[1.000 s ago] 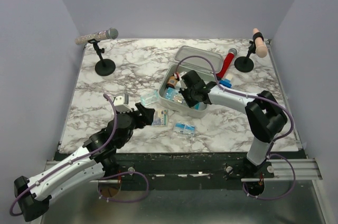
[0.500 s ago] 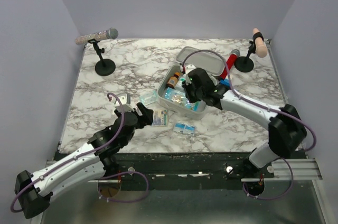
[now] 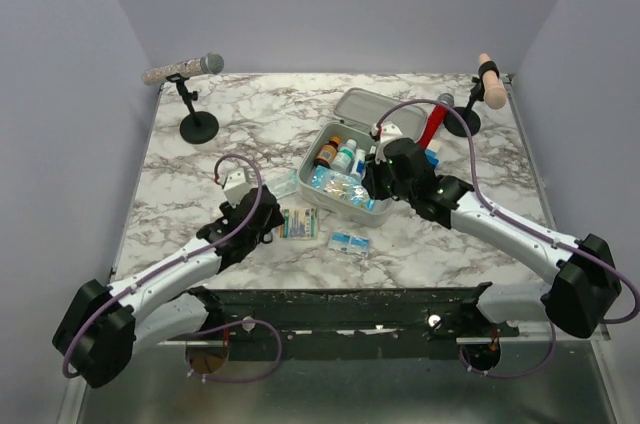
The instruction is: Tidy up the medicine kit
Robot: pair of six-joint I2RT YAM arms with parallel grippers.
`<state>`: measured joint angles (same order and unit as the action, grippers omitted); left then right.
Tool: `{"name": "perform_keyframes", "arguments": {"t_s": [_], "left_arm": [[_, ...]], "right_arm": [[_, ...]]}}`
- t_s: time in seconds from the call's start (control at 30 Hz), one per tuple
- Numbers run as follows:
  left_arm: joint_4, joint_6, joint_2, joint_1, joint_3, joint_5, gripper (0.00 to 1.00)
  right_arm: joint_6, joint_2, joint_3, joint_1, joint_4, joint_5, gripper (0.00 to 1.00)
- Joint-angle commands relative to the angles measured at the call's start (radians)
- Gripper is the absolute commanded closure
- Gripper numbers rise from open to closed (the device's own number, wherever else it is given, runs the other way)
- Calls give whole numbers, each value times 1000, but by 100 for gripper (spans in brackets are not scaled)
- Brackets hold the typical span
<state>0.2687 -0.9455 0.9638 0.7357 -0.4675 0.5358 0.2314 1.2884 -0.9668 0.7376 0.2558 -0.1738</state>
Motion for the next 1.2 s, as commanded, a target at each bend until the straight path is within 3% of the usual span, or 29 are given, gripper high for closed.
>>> {"name": "perform_keyframes", "arguments": {"t_s": [0.0,0.27,0.8,0.9,1.13,1.17], "left_arm": [[-120,74,99,-111,-34,-151,26],[-224,151,248,-127,-88,-188,30],[-189,129,432,-136,-102,-160,38],[-210,122,428,-136,-80,-177,51],[-218,128,375,-136,-53,-197,99],[-211,126,366,-136,-49,-195,100]], "right_arm": [[49,-38,52,2,5,97,68],[59,-138,106,0,3,163,68],[62,-271,178,2,11,198,69],[65,-279,188,2,13,198,70],[63,-291,188,2,13,212,71],[65,-293,183,2,16,212,71]]}}
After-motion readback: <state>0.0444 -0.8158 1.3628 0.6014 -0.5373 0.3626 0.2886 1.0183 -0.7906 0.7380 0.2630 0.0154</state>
